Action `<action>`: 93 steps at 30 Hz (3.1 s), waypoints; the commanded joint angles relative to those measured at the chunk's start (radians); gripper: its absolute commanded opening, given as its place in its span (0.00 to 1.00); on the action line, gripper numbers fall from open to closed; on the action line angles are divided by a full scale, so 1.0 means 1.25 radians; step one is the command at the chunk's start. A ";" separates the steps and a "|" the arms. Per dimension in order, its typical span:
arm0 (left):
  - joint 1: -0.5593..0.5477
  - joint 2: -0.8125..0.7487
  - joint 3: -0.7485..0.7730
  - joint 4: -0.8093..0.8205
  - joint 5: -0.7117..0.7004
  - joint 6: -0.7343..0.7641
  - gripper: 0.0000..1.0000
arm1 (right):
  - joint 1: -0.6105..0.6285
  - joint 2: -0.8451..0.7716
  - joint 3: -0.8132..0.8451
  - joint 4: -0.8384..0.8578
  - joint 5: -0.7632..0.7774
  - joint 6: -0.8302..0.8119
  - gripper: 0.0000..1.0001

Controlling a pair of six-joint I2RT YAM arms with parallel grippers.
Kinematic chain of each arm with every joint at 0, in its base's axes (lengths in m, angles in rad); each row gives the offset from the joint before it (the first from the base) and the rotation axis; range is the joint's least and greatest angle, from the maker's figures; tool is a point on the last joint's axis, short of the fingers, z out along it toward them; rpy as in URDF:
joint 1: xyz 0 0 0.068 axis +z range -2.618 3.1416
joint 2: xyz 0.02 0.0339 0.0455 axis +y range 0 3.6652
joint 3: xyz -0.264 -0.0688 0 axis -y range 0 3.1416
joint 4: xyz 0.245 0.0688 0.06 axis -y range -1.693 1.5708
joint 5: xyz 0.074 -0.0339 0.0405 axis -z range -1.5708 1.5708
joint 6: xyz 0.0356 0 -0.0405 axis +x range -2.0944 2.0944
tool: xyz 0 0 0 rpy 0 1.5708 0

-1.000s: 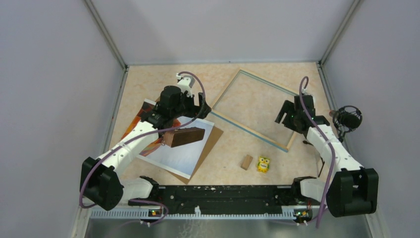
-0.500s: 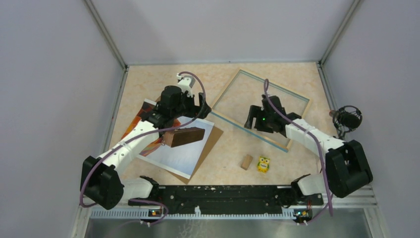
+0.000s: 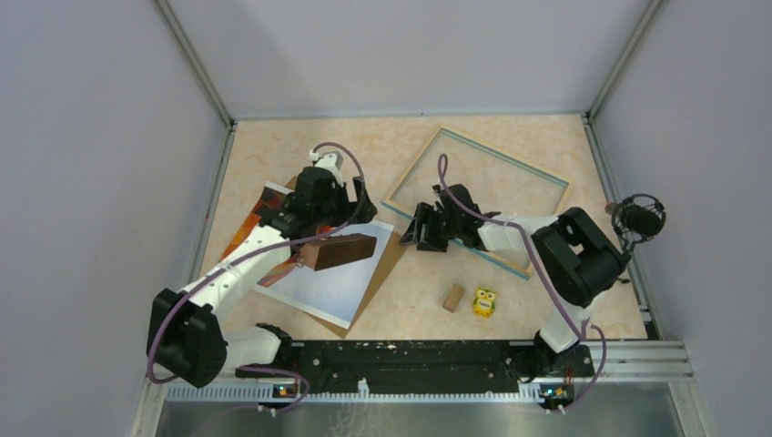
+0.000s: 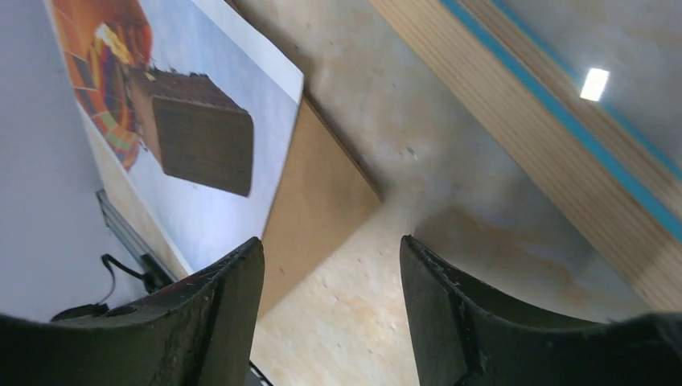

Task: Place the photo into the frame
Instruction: Pick up the photo at the center of the board.

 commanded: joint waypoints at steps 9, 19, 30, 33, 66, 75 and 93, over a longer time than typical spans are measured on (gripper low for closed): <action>0.068 -0.074 -0.220 0.052 0.115 -0.130 0.99 | 0.006 0.144 0.168 0.091 -0.051 -0.025 0.59; 0.069 -0.064 -0.280 0.072 0.115 -0.137 0.99 | -0.004 0.195 0.239 0.066 -0.083 -0.041 0.58; 0.068 -0.063 -0.329 0.099 0.111 -0.141 0.98 | -0.003 0.262 0.275 0.129 -0.104 -0.016 0.53; 0.069 -0.060 -0.332 0.108 0.113 -0.137 0.98 | -0.004 0.273 0.279 0.157 -0.120 0.002 0.52; 0.068 -0.051 -0.332 0.122 0.122 -0.116 0.98 | 0.019 0.395 0.335 0.373 -0.217 0.128 0.14; 0.068 -0.096 -0.222 0.044 0.141 -0.082 0.98 | 0.018 0.300 0.382 0.185 -0.205 -0.006 0.00; 0.068 -0.200 0.000 -0.080 0.064 0.052 0.98 | -0.048 -0.131 0.437 -0.273 0.002 -0.565 0.00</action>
